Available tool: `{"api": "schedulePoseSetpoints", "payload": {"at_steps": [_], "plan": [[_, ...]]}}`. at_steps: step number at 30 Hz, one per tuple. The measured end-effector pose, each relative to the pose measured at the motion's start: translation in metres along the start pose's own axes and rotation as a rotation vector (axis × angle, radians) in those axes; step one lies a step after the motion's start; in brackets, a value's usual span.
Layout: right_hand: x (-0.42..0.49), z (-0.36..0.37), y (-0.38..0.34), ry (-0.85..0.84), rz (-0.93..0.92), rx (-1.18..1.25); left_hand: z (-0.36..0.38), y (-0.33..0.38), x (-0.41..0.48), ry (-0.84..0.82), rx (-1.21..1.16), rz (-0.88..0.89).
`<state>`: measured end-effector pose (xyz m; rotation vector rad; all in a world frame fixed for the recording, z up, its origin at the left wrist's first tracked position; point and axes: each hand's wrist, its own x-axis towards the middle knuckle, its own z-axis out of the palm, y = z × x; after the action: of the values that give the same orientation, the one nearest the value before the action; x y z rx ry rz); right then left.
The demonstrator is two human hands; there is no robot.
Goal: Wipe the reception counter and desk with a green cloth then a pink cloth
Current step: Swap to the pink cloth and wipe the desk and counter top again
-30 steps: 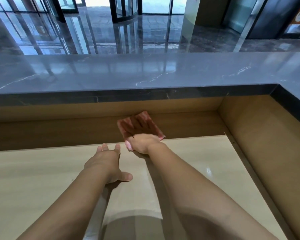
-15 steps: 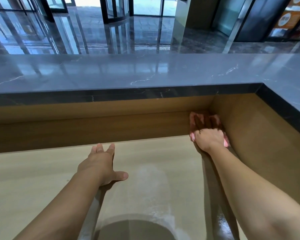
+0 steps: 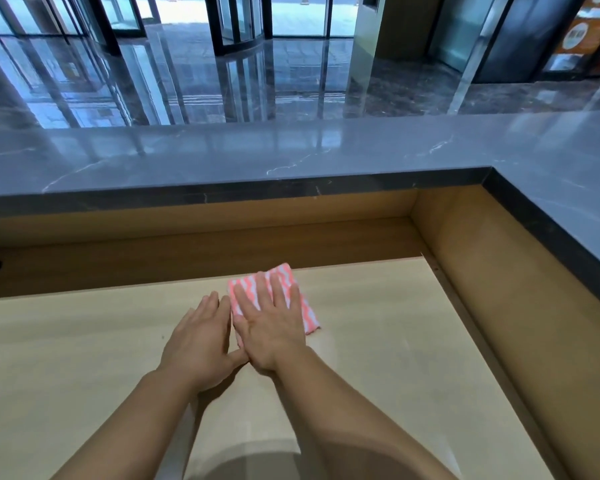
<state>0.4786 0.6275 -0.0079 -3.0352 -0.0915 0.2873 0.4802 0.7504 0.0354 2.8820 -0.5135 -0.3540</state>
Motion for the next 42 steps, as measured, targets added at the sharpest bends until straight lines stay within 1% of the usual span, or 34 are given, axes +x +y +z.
{"api": "schedulePoseSetpoints", "payload": {"at_steps": [2,4,9,11,13,17,20,22,25,29,31,34,36,38,42], "plan": [[-0.004,-0.003,0.020,-0.014,-0.072,-0.060,-0.002,0.004,-0.008,-0.030,0.015,-0.011],[-0.012,-0.008,0.052,-0.017,-0.062,-0.114,-0.003,0.008,-0.012,-0.059,0.029,-0.011],[-0.047,-0.027,0.157,-0.033,0.186,-0.167,-0.001,0.027,-0.019,-0.112,0.061,0.025],[-0.057,-0.024,0.195,-0.007,0.320,-0.107,0.000,0.031,-0.021,-0.121,0.077,0.029],[-0.062,-0.020,0.218,0.004,0.428,0.006,-0.002,0.033,-0.025,-0.122,0.096,0.026],[-0.061,-0.015,0.213,0.037,0.564,0.151,-0.001,0.029,-0.042,-0.128,0.108,0.013],[-0.057,-0.010,0.175,0.048,0.667,0.187,0.003,0.026,-0.055,-0.148,0.108,0.015],[-0.057,-0.007,0.140,0.052,0.627,0.150,0.007,0.025,-0.060,-0.154,0.115,0.010],[-0.056,-0.002,0.083,0.037,0.493,0.130,0.006,0.028,-0.066,-0.166,0.113,-0.013],[-0.056,0.008,0.013,-0.010,0.227,0.120,0.008,0.035,-0.067,-0.181,0.133,-0.037],[-0.059,0.010,-0.003,-0.033,0.096,0.095,0.012,0.037,-0.070,-0.186,0.119,-0.035],[-0.064,0.007,0.009,-0.020,-0.032,0.061,0.013,0.036,-0.070,-0.217,0.152,-0.060],[-0.069,0.007,0.032,0.000,-0.071,0.051,0.012,0.038,-0.067,-0.256,0.213,-0.081],[-0.077,0.006,0.062,0.022,-0.023,0.044,0.013,0.043,-0.063,-0.291,0.265,-0.096],[-0.101,0.001,0.126,0.051,0.147,0.010,0.016,0.044,-0.060,-0.322,0.315,-0.106]]}}
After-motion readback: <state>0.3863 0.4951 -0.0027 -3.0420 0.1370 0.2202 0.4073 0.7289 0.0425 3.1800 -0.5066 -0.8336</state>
